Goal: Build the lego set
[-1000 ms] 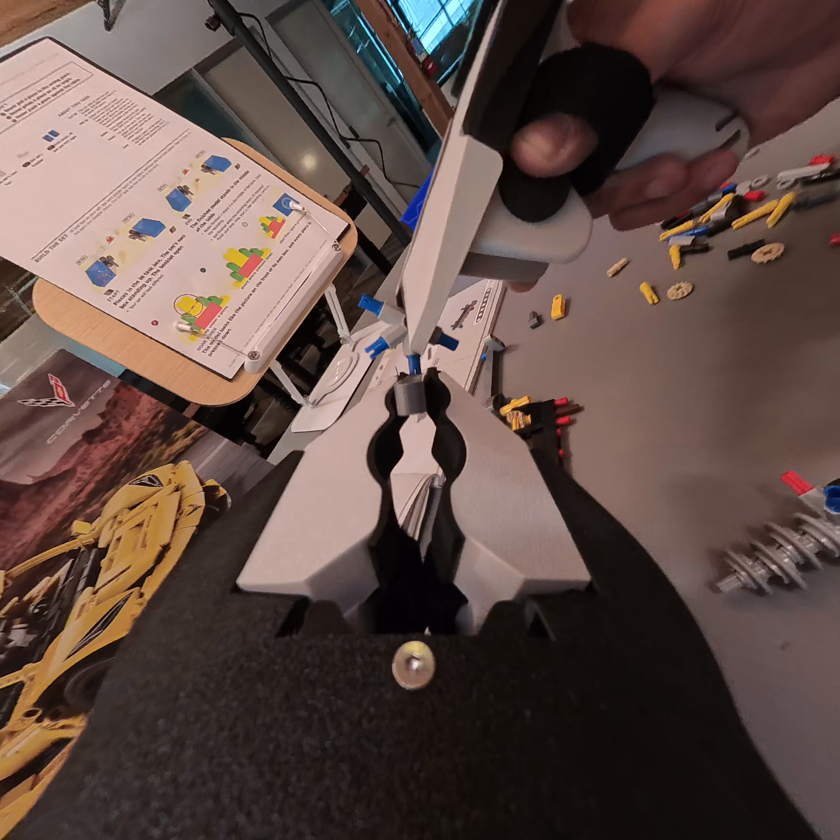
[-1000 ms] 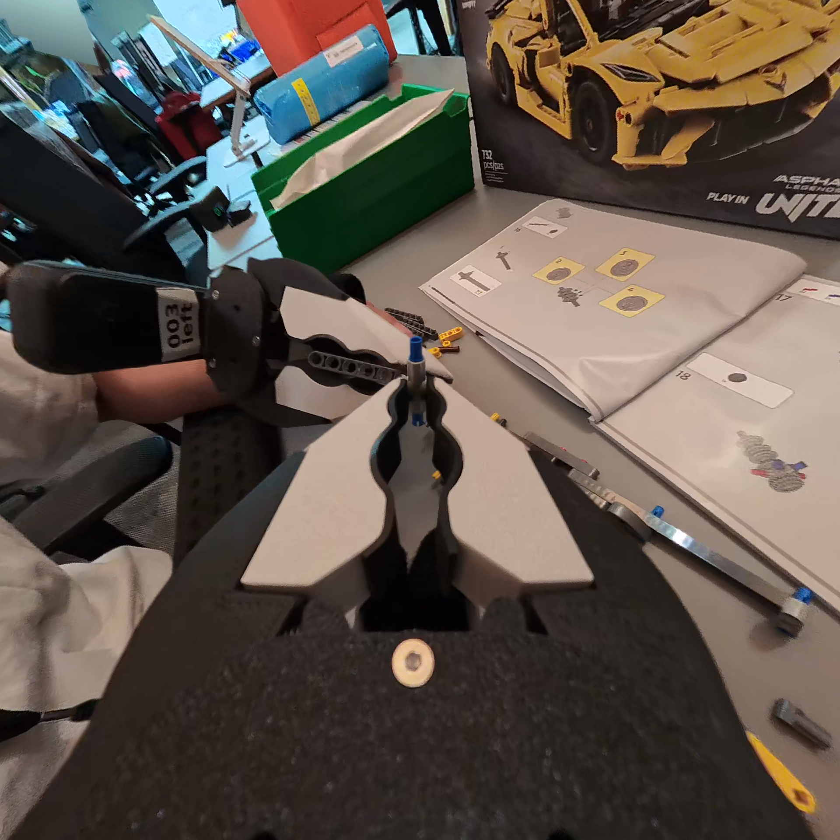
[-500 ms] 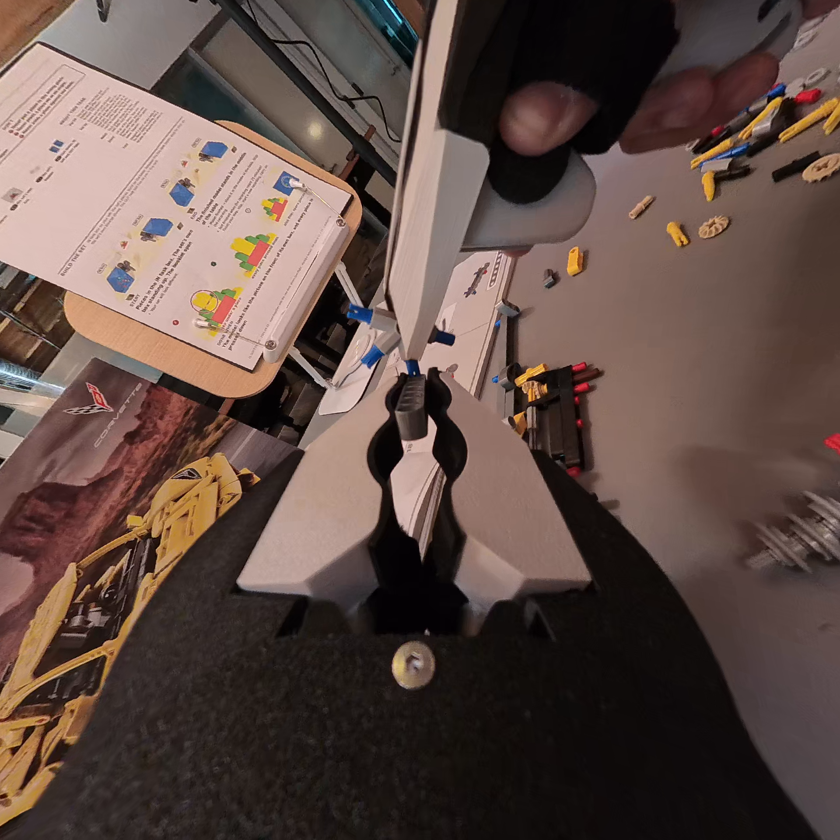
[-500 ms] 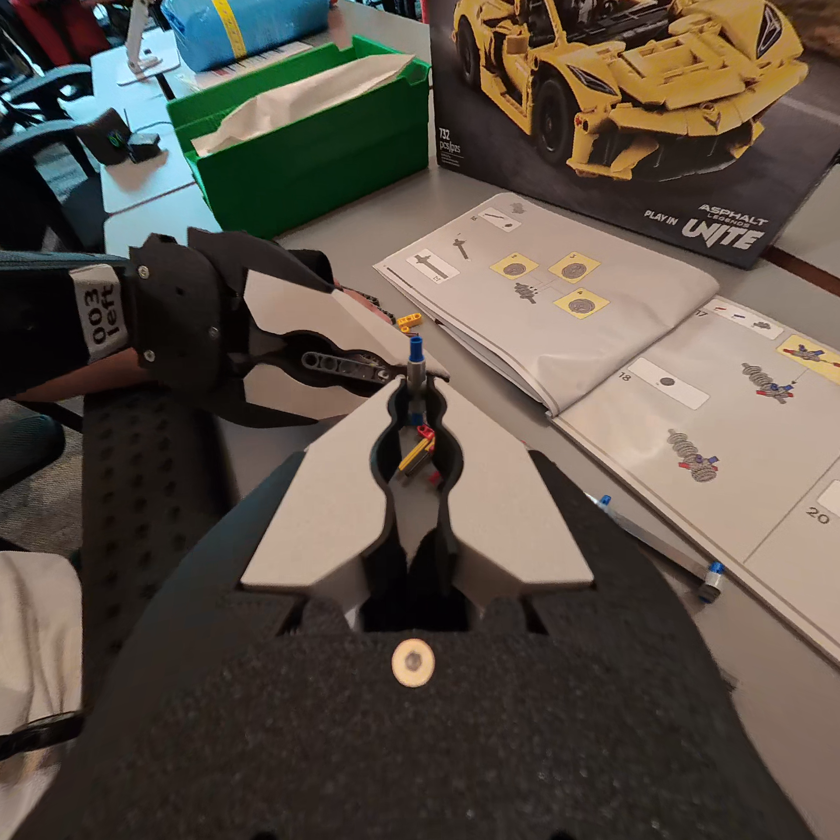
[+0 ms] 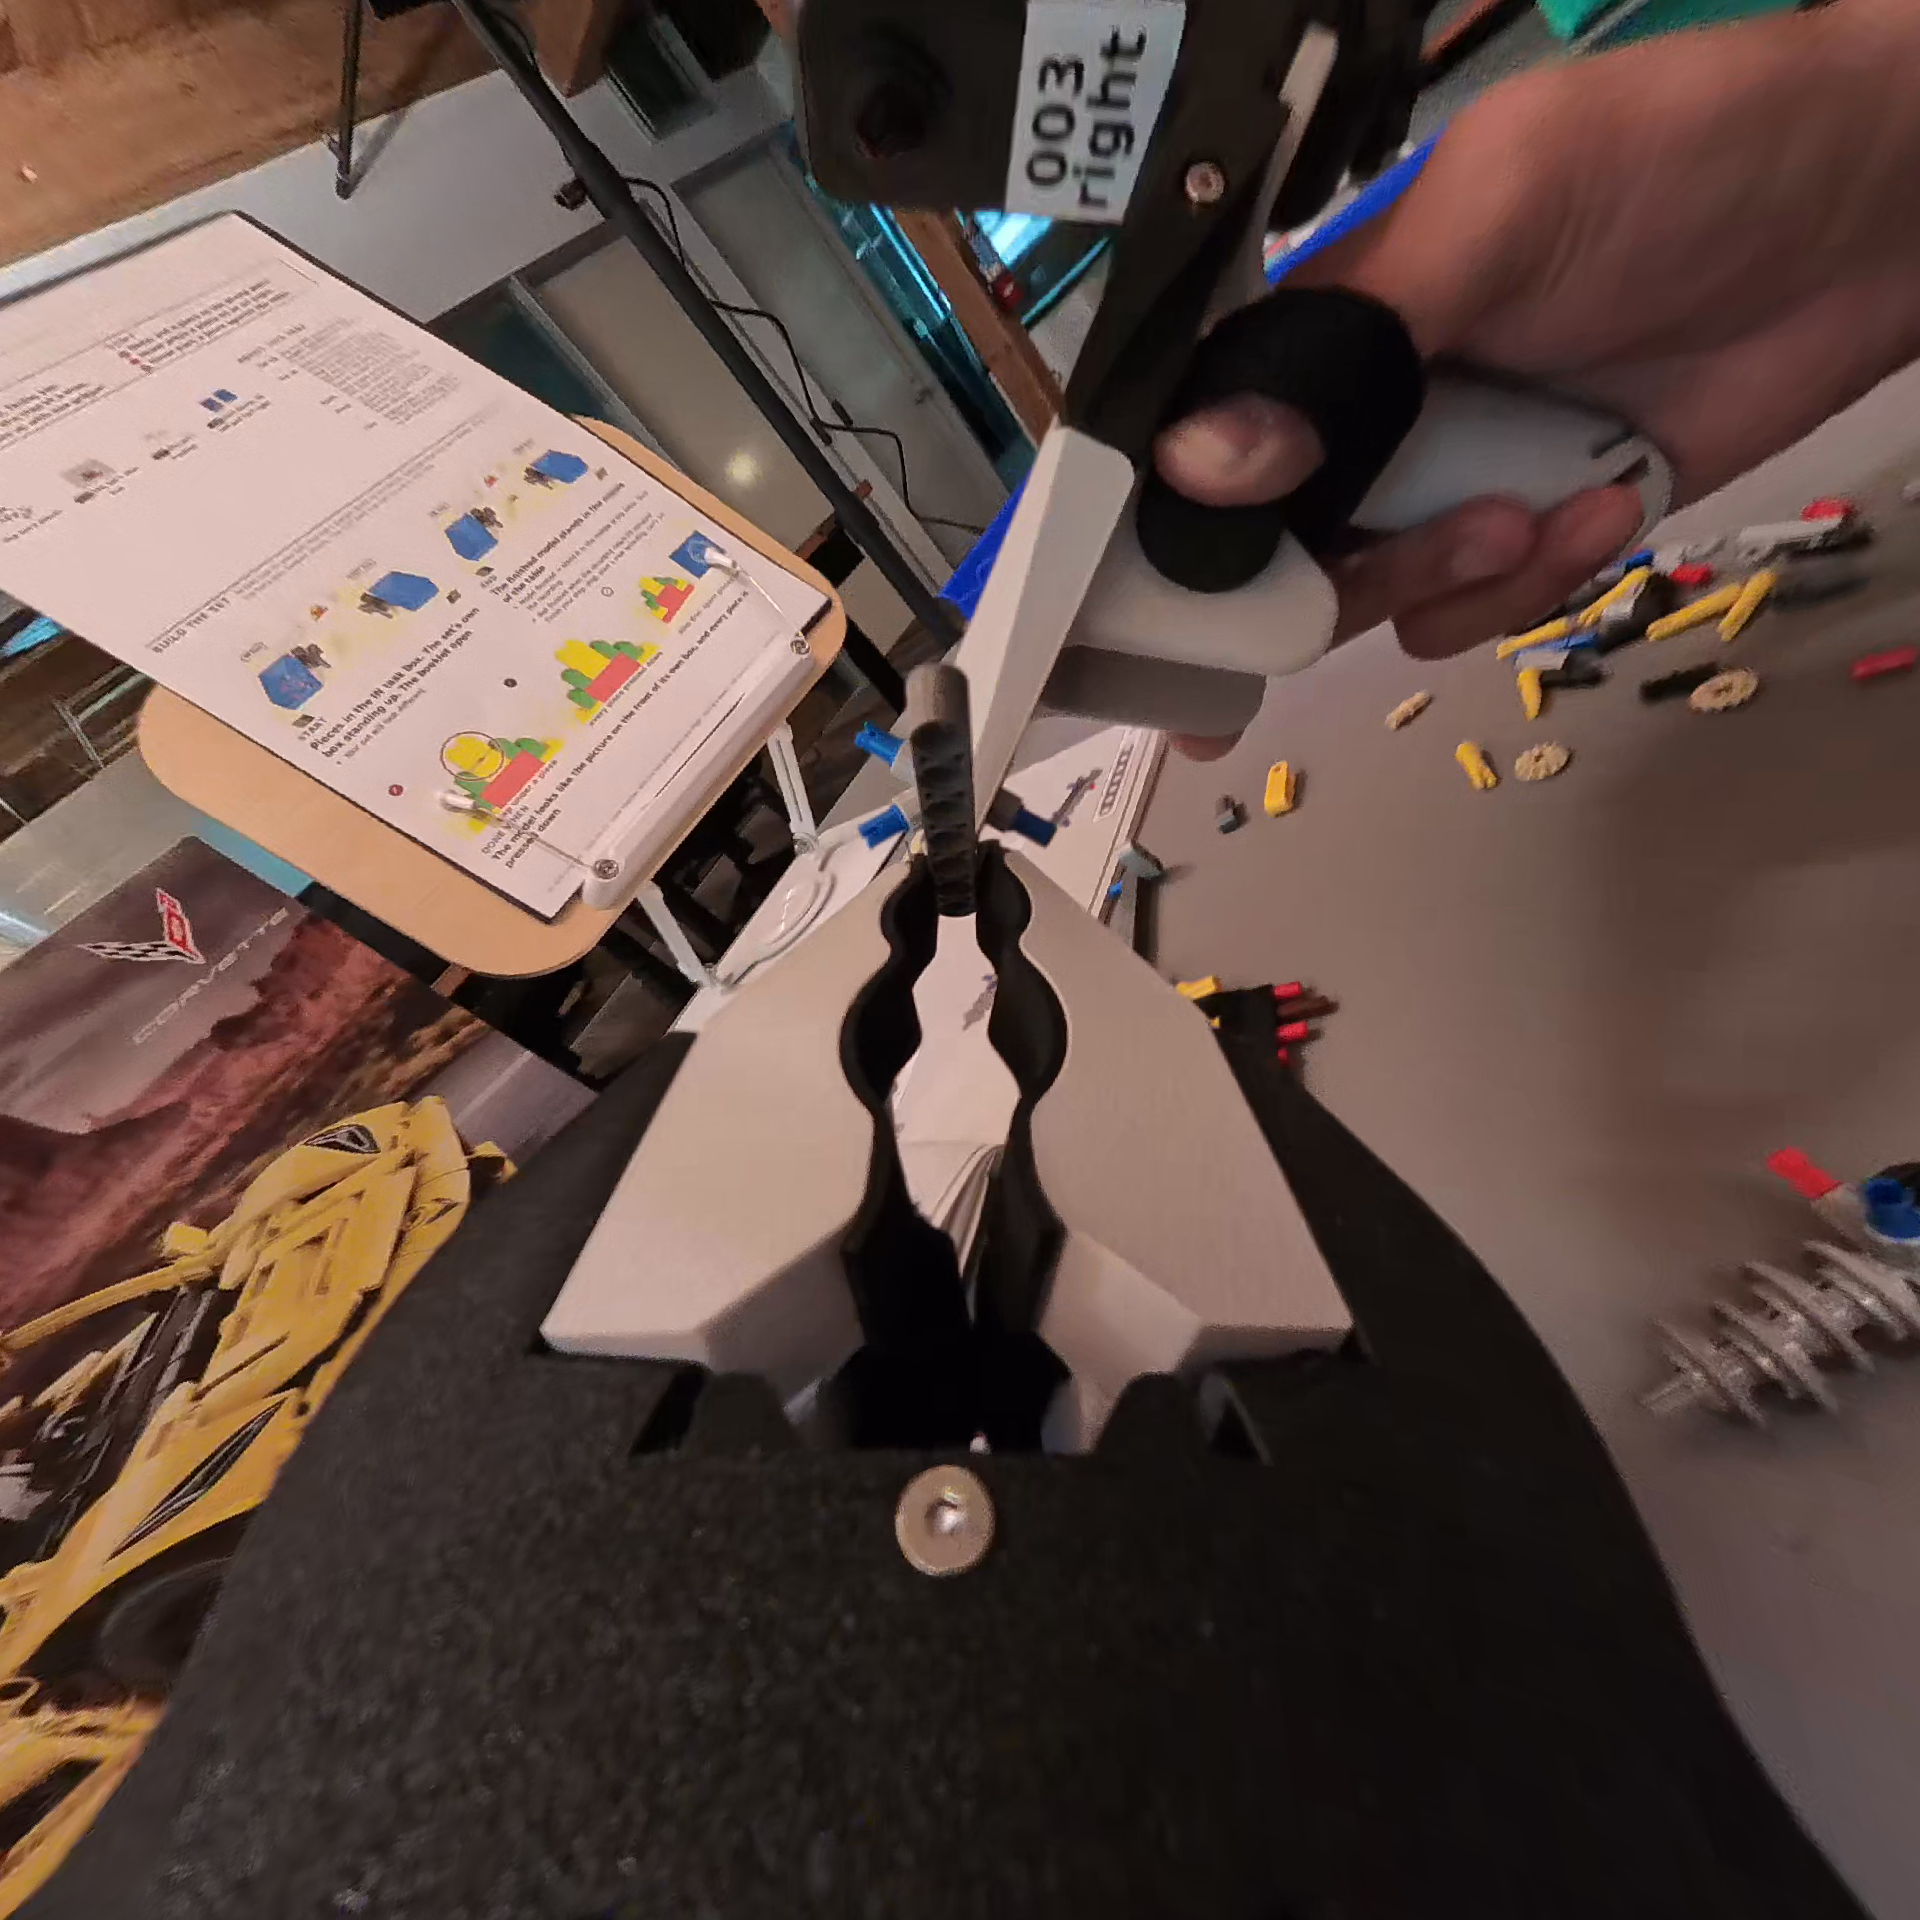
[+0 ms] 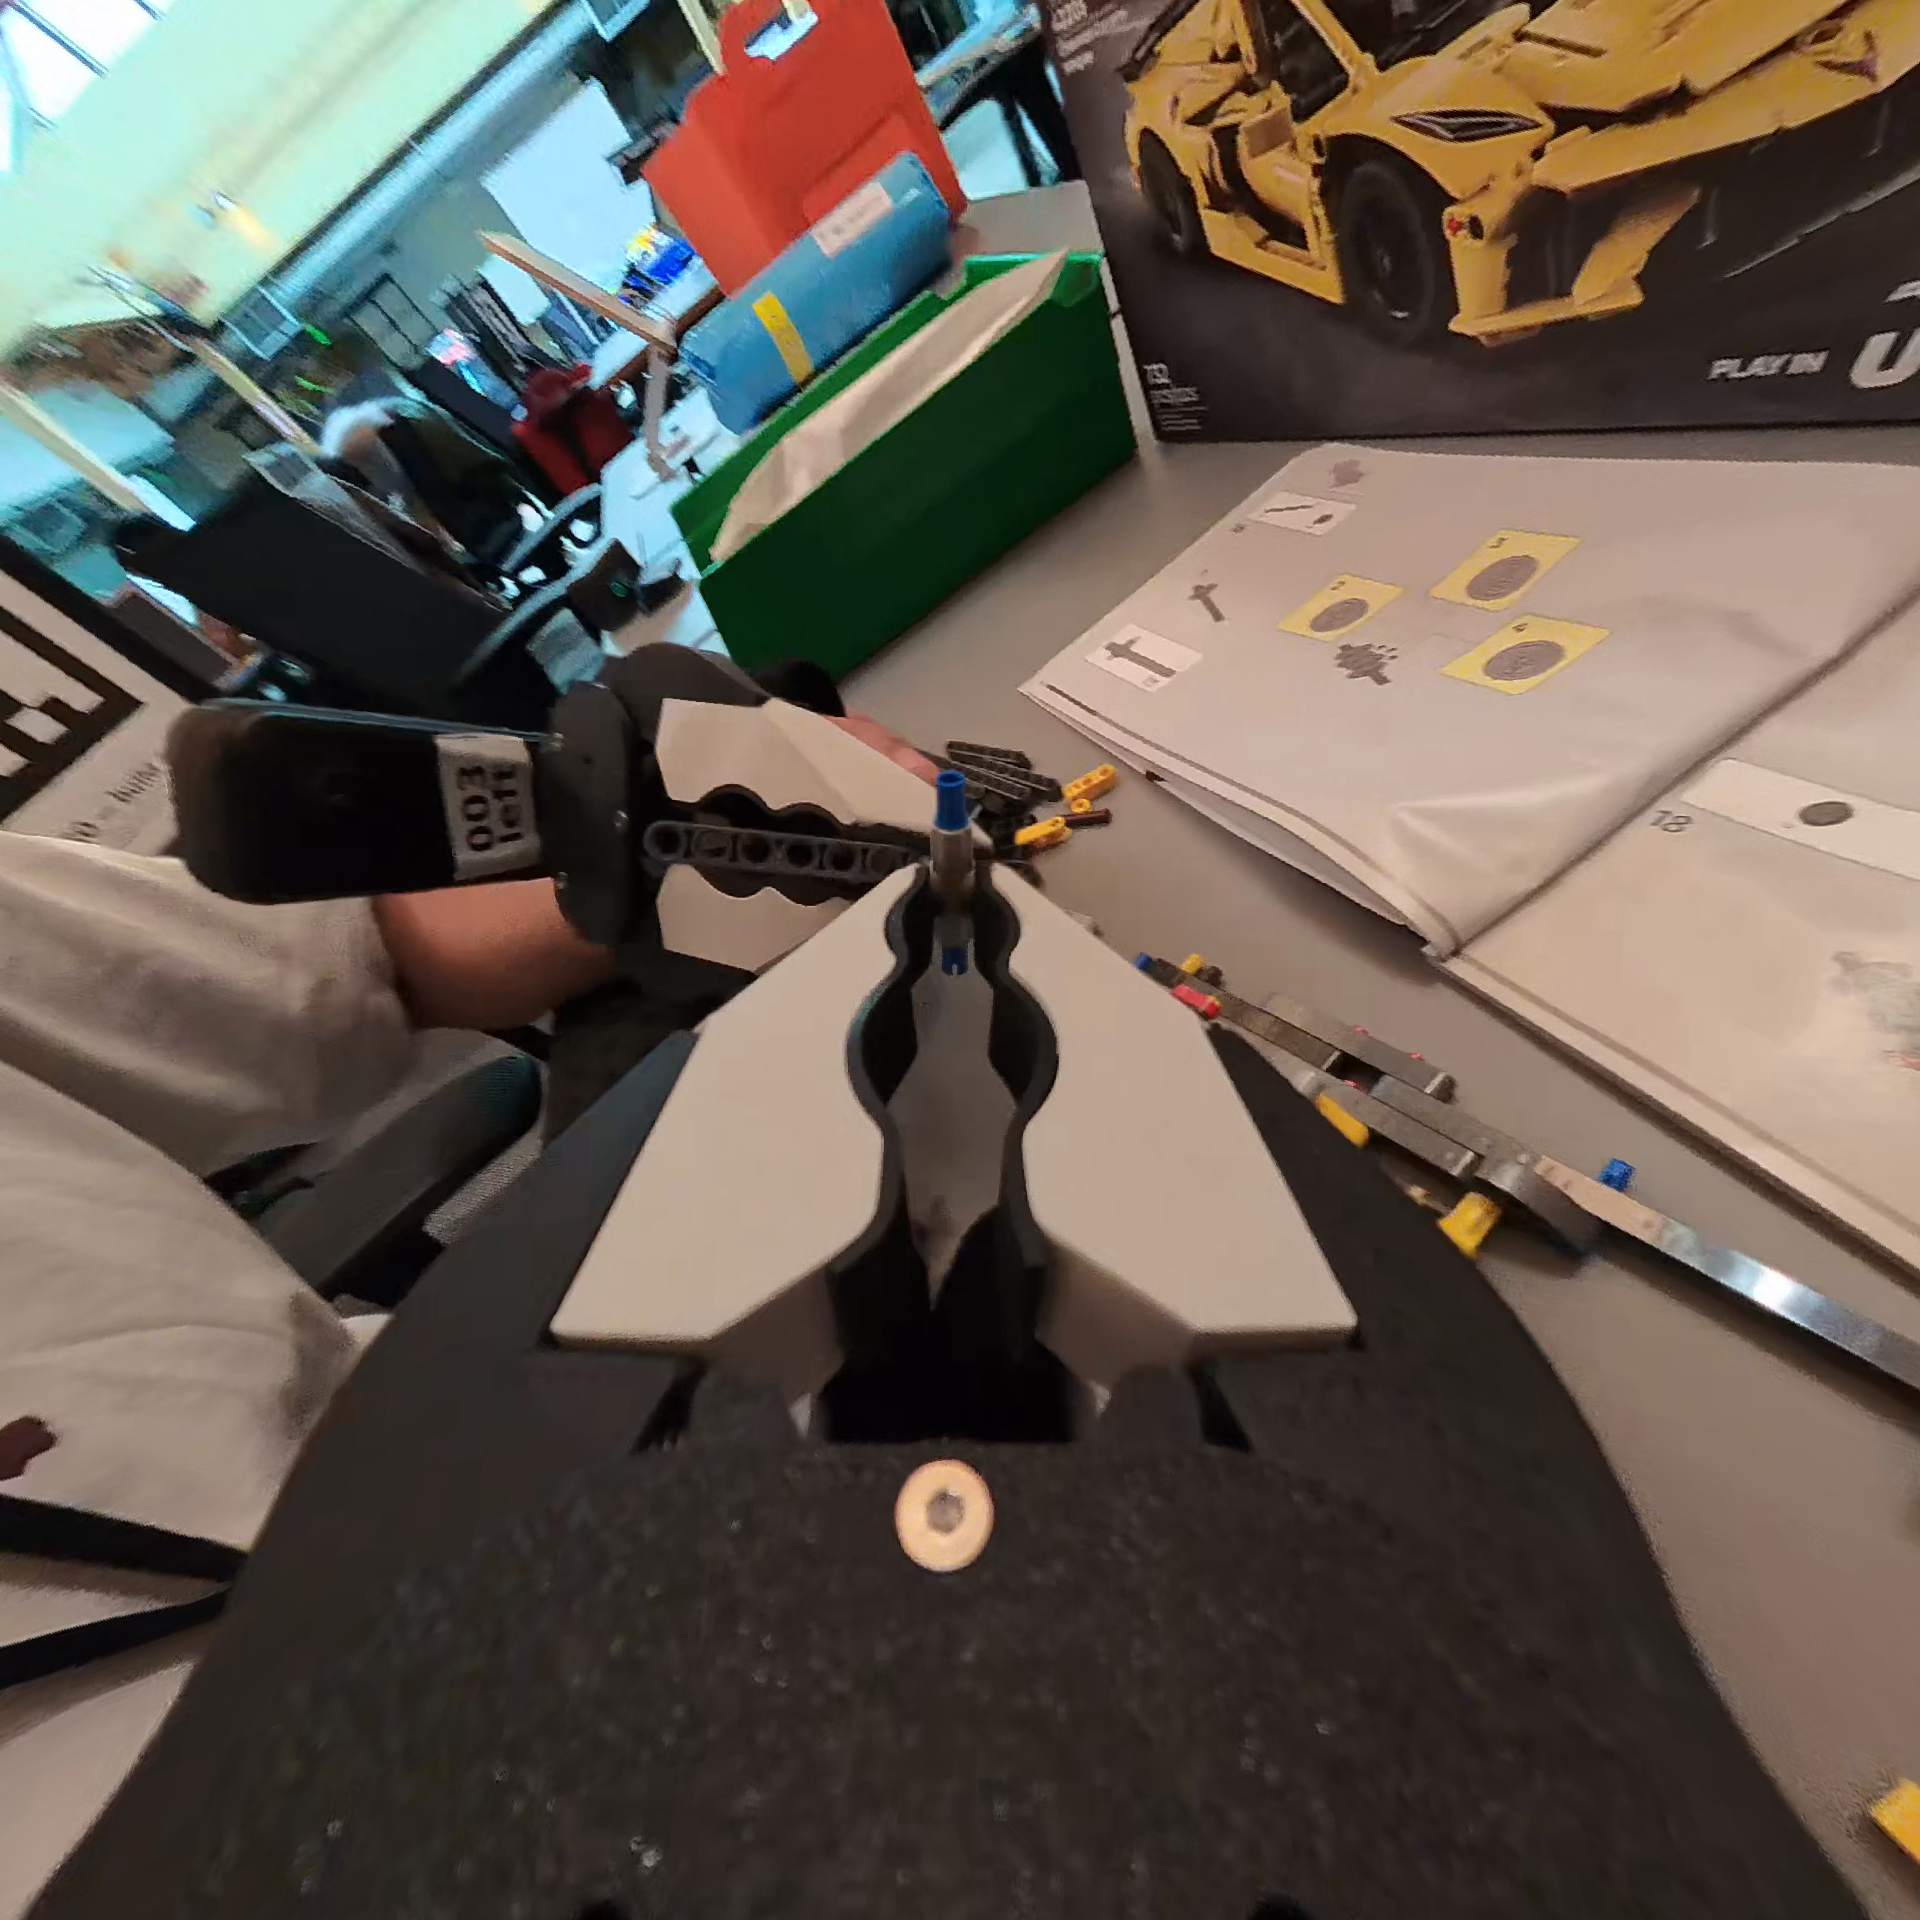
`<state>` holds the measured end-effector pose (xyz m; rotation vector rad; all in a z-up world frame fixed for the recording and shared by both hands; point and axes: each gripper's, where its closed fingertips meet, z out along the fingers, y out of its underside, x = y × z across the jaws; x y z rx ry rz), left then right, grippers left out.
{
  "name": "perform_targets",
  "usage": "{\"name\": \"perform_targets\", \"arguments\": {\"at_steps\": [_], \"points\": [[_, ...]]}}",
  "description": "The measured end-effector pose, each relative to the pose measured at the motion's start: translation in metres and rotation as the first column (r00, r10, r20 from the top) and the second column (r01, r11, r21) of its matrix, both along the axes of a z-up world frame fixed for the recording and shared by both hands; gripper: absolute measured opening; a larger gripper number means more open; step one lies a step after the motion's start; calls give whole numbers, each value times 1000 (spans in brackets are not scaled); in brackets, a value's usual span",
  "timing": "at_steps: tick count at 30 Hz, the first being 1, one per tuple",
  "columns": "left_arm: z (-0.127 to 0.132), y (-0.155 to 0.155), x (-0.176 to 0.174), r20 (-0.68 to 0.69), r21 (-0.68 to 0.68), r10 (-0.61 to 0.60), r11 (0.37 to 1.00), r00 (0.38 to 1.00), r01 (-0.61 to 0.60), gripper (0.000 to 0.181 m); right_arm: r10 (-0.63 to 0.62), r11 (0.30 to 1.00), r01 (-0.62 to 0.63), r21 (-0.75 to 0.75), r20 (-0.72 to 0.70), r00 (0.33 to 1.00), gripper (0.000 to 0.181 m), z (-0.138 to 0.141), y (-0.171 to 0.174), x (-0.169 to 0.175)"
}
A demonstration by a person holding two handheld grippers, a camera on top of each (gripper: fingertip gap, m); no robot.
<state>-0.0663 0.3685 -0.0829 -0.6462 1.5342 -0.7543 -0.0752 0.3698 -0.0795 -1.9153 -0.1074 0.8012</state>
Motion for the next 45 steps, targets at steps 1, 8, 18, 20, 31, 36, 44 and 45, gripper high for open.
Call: {"name": "perform_targets", "arguments": {"at_steps": [1, 8, 18, 20, 31, 36, 44, 45], "points": [[2, -2, -1, 14, -10, -10, 1000, 1000, 11, 6, 6, 1000, -6, -1, -19, 1000, 6, 1, -1, 0], [4, -2, -1, 32, -29, -13, 999, 999, 14, 6, 31, 999, -30, 28, -35, 999, 6, 10, -5, -1], [1, -4, 0, 7, -28, -22, 999, 1000, 22, 6, 45, 999, -44, 12, -41, 998, 6, 6, -5, -4], [-1, -3, 0, -18, -41, -27, 999, 999, 27, 6, 51, 999, -51, 10, -29, 998, 6, 5, -6, -4], [-10, -4, 1, -76, 27, -7, 1000, 997, 9, 6, 37, 998, -36, -50, 24, 999, 6, -10, -4, -1], [-3, -9, -4, -11, -14, -84, 996, 996, 84, 6, 125, 987, -146, -70, -238, 963, 6, -3, -8, -7], [8, -16, -7, 53, -101, -156, 982, 986, 161, 6, 208, 966, -254, -41, -453, 867, 6, 7, -13, -9], [11, -17, -8, 67, -114, -161, 979, 985, 167, 6, 221, 963, -267, -32, -472, 853, 5, 10, -15, -10]]}}
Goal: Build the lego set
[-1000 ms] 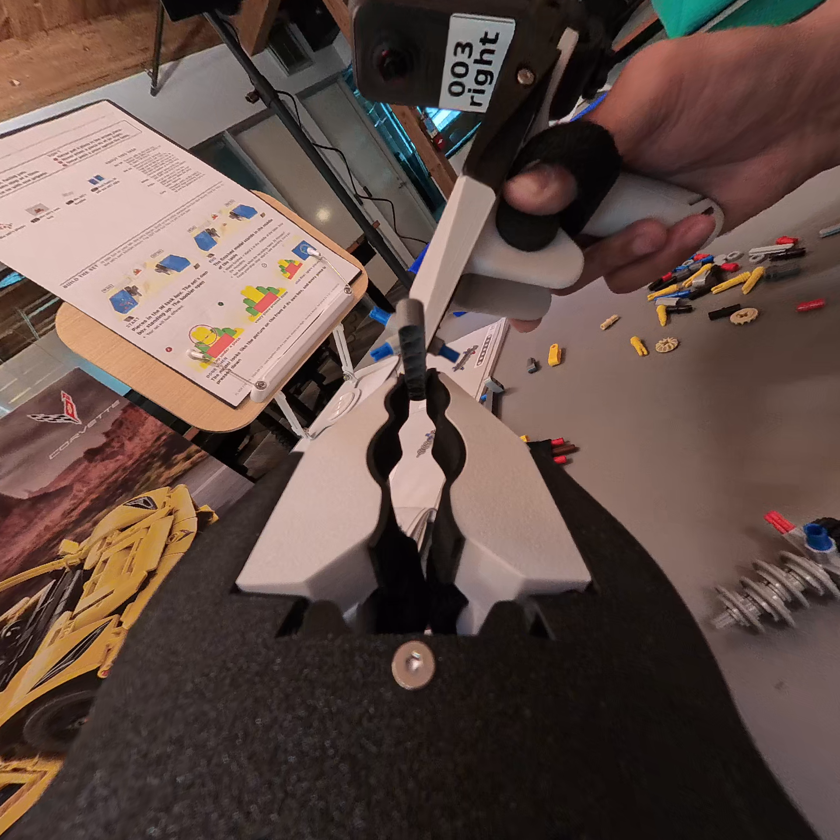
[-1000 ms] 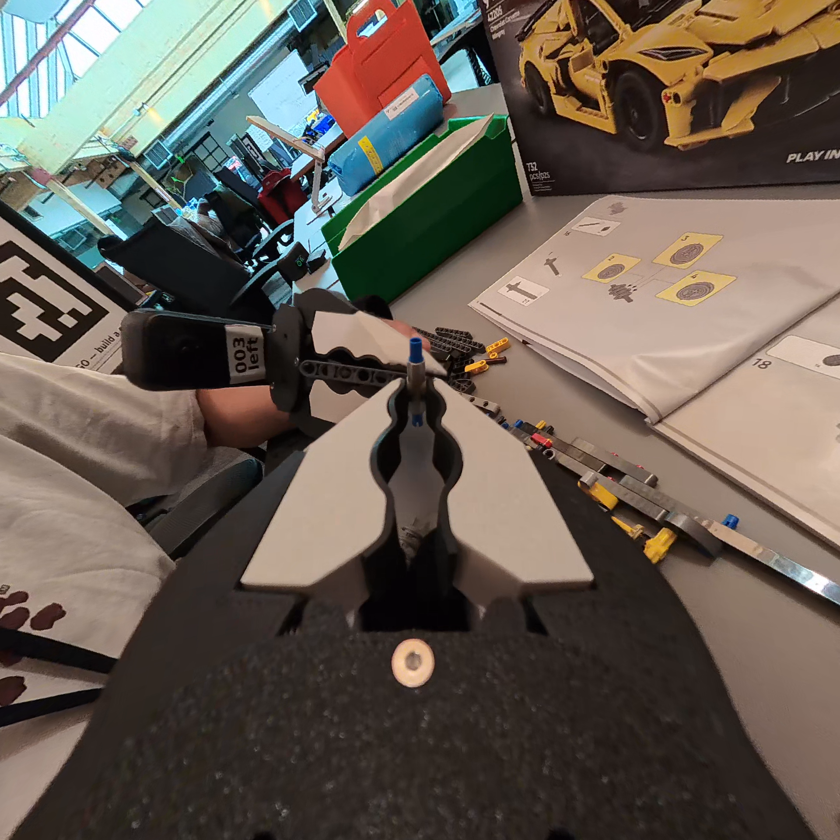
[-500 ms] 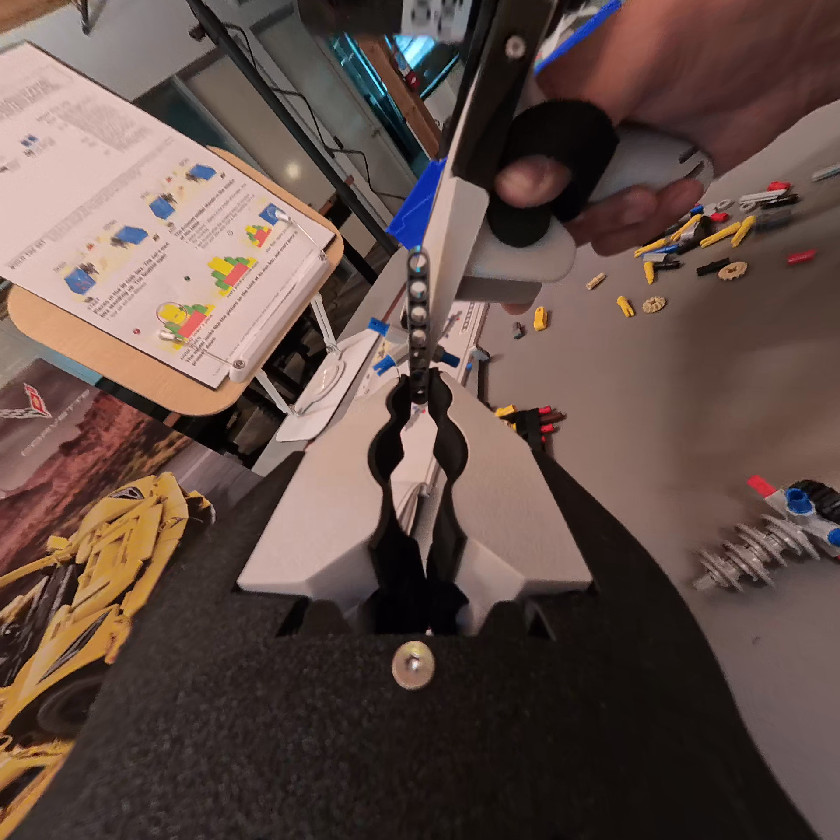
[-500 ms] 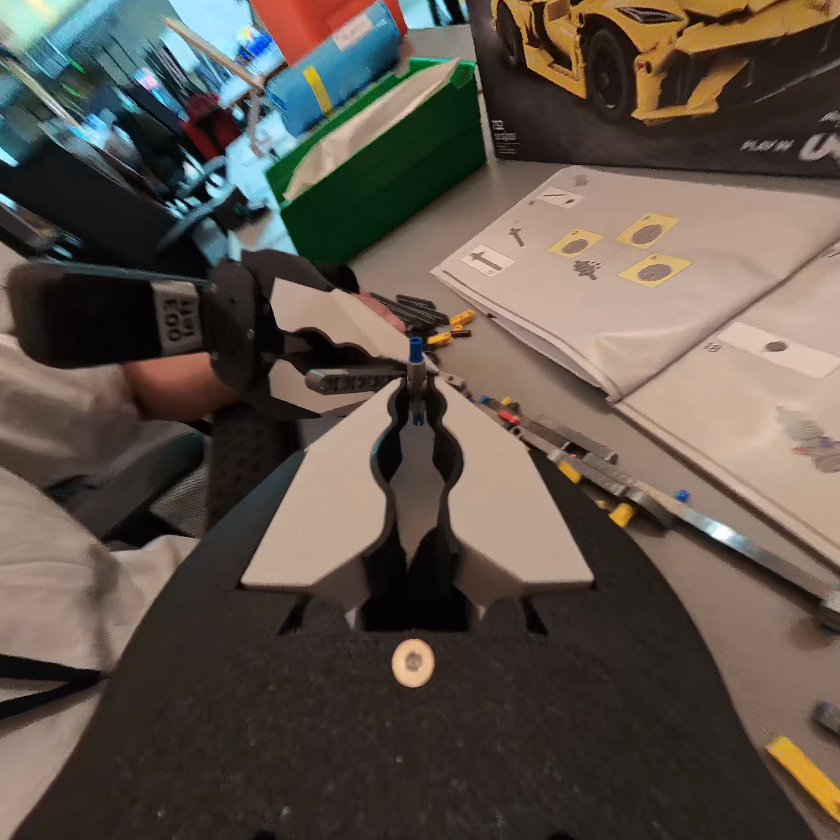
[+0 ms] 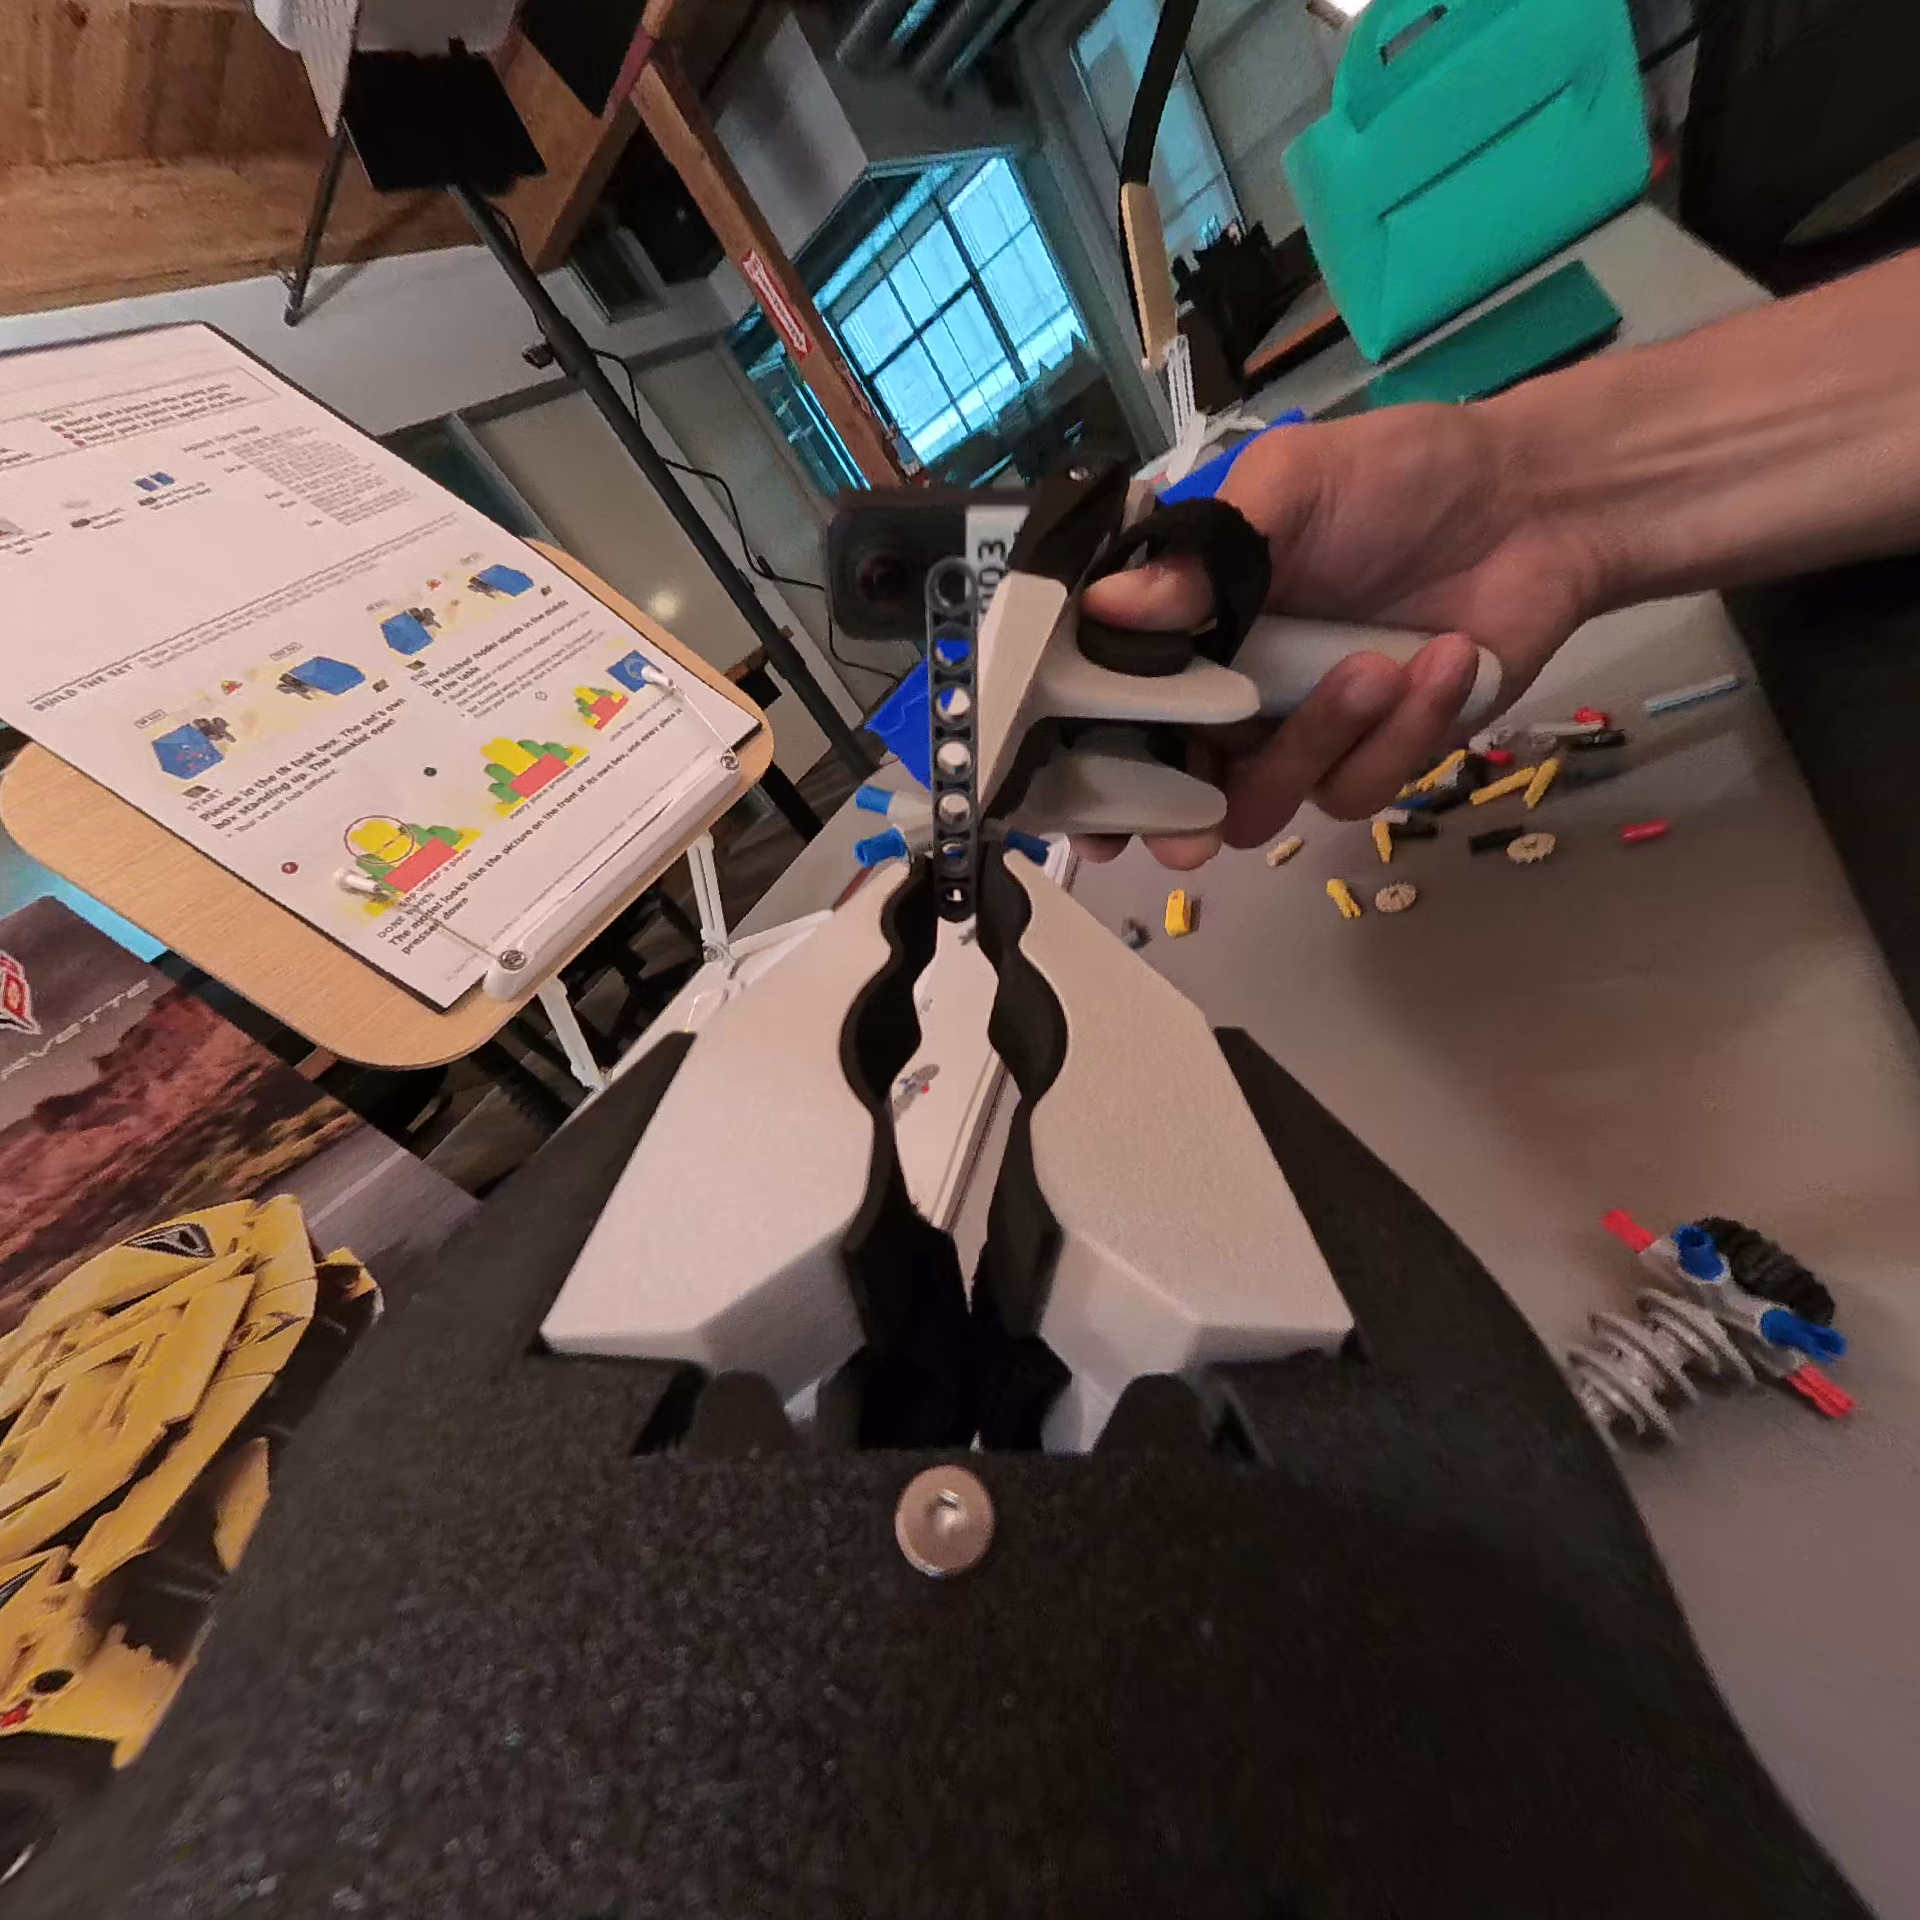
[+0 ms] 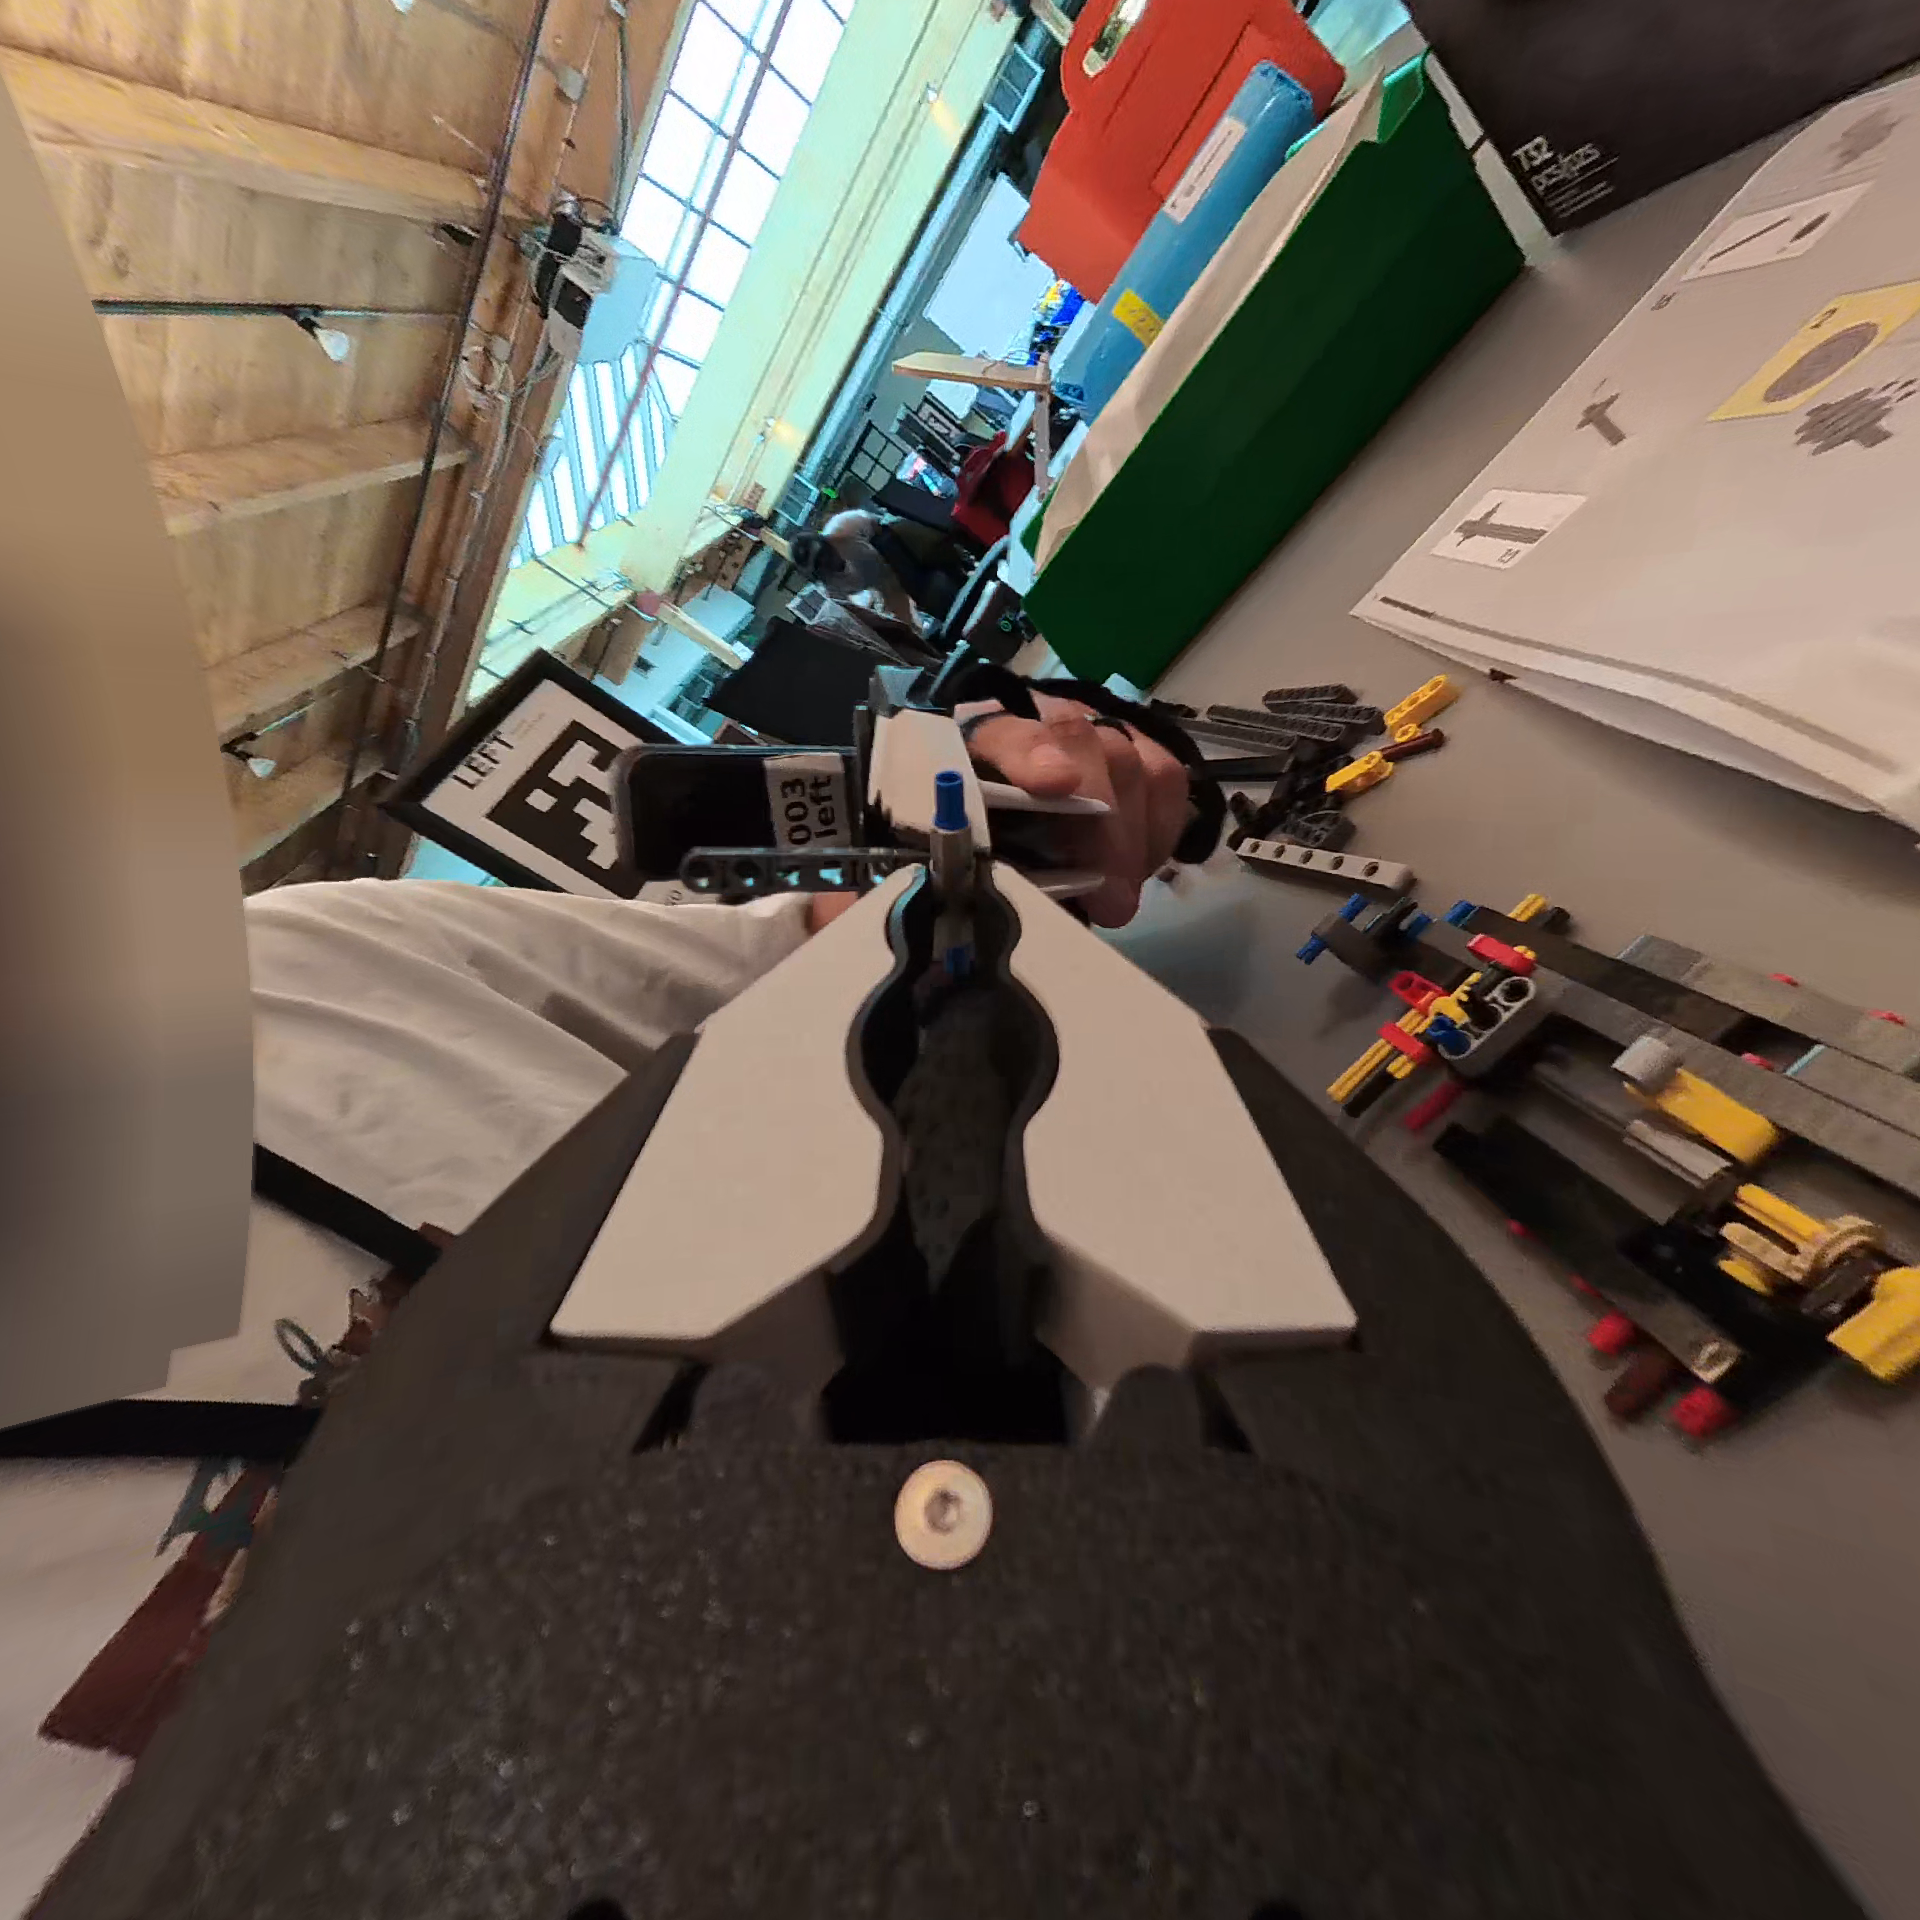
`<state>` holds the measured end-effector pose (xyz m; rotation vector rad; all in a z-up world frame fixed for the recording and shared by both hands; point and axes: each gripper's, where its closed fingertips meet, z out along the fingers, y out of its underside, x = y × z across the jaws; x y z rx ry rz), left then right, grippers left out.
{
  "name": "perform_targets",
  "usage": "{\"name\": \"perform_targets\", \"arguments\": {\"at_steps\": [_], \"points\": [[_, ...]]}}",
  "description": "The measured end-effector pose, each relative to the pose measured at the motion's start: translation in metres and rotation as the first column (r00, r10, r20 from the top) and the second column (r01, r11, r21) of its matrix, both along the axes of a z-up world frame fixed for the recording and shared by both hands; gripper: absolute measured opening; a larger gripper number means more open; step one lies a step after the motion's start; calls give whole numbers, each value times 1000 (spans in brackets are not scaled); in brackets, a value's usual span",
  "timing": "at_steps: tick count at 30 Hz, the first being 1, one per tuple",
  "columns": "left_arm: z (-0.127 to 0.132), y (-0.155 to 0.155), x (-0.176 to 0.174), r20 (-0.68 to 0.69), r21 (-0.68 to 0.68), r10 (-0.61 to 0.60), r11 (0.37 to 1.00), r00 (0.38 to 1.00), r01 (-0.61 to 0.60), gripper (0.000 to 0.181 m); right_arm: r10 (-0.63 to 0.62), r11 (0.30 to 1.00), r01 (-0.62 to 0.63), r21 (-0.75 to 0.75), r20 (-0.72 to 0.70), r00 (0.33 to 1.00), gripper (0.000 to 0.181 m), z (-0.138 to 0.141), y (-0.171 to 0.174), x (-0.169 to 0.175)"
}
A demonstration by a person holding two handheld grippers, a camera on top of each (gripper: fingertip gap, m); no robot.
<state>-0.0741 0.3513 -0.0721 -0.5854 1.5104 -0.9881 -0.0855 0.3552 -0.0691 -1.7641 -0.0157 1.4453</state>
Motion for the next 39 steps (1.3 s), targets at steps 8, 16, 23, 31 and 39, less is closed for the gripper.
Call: {"name": "perform_targets", "arguments": {"at_steps": [8, 16, 23, 31, 39], "points": [[-12, 8, 8, -61, 48, 76, 996, 995, -73, 6, -37, 999, 37, -7, 35, 999, 5, -7, 5, 7], [-29, 4, 19, -143, 45, 100, 995, 985, -94, 5, 10, 999, -17, 36, 185, 983, 6, -10, 3, -25], [-30, 15, 20, -198, -12, 117, 993, 973, -122, 5, -219, 972, 183, 150, 279, 935, 6, 6, 7, 22], [-35, 23, 20, -225, 32, 186, 983, 956, -183, 5, -247, 969, 198, 149, 505, 827, 6, -20, 13, 11], [-37, 22, 19, -218, 69, 200, 979, 955, -189, 5, -249, 968, 202, 146, 522, 816, 6, -22, 14, 11]]}}
